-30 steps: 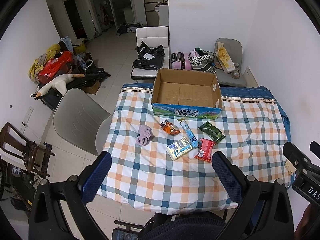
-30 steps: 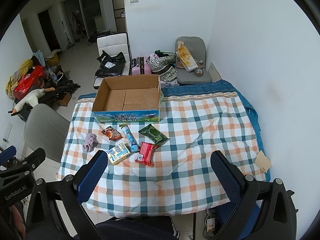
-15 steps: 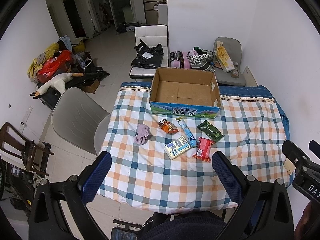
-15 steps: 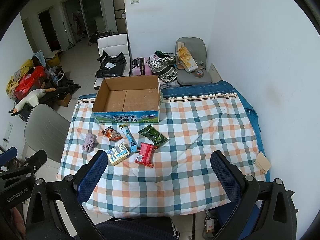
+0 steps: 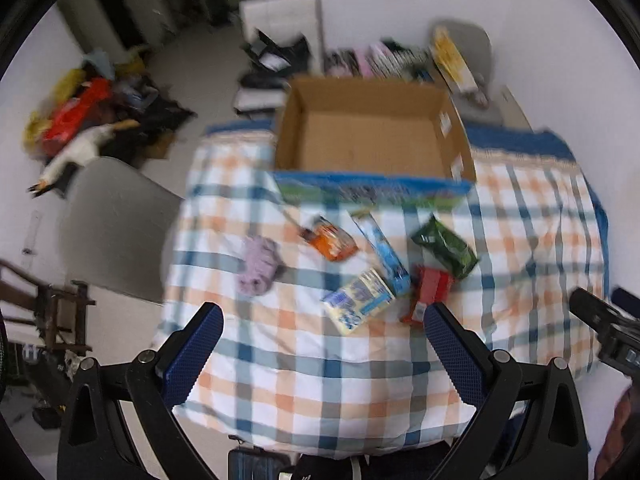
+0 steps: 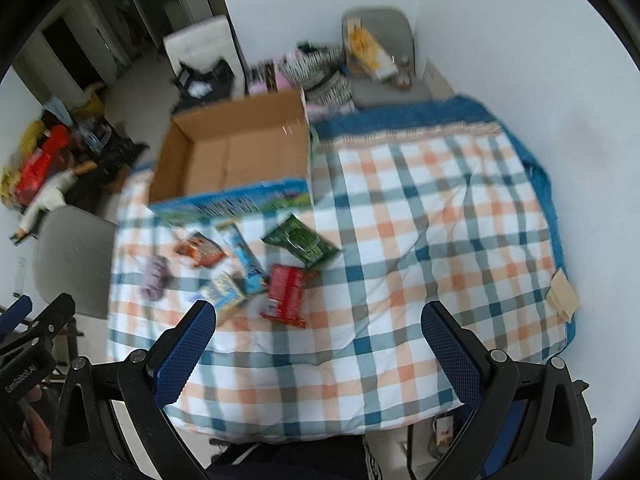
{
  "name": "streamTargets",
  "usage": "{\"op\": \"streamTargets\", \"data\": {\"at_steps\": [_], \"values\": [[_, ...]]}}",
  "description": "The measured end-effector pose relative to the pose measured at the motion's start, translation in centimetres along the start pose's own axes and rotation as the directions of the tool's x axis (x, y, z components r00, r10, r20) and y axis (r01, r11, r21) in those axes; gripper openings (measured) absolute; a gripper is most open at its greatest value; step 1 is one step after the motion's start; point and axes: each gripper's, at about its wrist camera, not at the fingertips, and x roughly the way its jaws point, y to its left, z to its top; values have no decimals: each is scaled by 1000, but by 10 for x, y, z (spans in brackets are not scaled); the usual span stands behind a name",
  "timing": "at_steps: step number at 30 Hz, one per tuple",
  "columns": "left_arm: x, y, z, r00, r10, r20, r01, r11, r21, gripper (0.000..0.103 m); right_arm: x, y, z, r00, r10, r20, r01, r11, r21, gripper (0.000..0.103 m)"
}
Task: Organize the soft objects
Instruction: 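Grasp the yellow milk carton with the left tool while the right tool grasps the green Deeyeo bag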
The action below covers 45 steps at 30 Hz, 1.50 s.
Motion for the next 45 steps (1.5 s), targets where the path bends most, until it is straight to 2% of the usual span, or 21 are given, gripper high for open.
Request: {"op": "streamTargets", "data": {"at_steps": [2,6,10,13,14,18,20,23,25,26,27,28,30,32,33,35,38,42,43,44,45], "values": [[35,-11,5,999,6,-49,-3,998,67,103,42,4,9,999,7,-51,-9,999,-32,103],[103,-33,7,985,-2,-173,36,980,197,103,117,12,24,990,-20,-137,4,993,-117,103],[176,-54,2,958,43,-285,49,951,305,103,192,20,41,978,-48,-201,2,975,-223,103],[220,-66,-7,929,61,-366,79,930,358,103,238,24,51,969,-46,-244,-24,960,-279,103],[234,-69,-10,921,75,-382,81,923,376,103,250,25,53,966,-50,-255,-30,954,-299,103],[259,-78,-14,919,62,-390,107,911,397,99,301,27,65,949,-21,-314,-83,946,-315,103],[263,-79,-15,914,48,-403,121,916,384,82,322,34,70,946,-5,-324,-110,935,-337,103],[265,-71,-14,906,12,-422,131,942,309,81,350,44,75,935,3,-356,-140,923,-359,103],[268,-56,-12,894,-22,-448,123,973,197,79,367,48,77,921,3,-389,-150,926,-348,89],[268,-43,-12,884,-53,-464,111,989,100,78,374,49,77,913,9,-407,-158,929,-336,83],[269,-31,-12,878,-67,-473,86,996,18,77,380,49,78,906,19,-423,-168,933,-318,68],[268,-17,-15,874,-86,-479,55,995,-78,77,386,48,79,899,20,-437,-162,943,-292,64],[265,8,-24,869,-160,-468,38,965,-259,76,390,44,78,896,20,-443,-145,957,-250,62],[266,17,-32,857,-211,-469,53,943,-329,77,392,36,75,885,4,-465,-103,977,-187,56],[268,18,-36,849,-225,-479,64,942,-329,77,393,32,71,872,-10,-489,-80,983,-164,55],[271,13,-41,845,-213,-490,74,955,-289,77,394,28,62,847,5,-531,-85,988,-126,56],[283,-2,-52,854,-169,-491,71,975,-212,77,397,28,61,848,36,-528,-111,988,-110,57],[287,-14,-47,871,-141,-471,65,982,-175,77,406,22,69,857,24,-515,-90,990,-104,57],[283,-14,-46,872,-144,-469,66,982,-177,74,411,20,75,863,33,-504,-88,992,-87,57],[285,-14,-46,876,-141,-461,63,982,-180,66,413,20,78,866,46,-499,-94,993,-72,57],[287,-14,-42,878,-140,-459,61,981,-183,66,418,20,81,867,55,-496,-95,994,-55,57]]}}
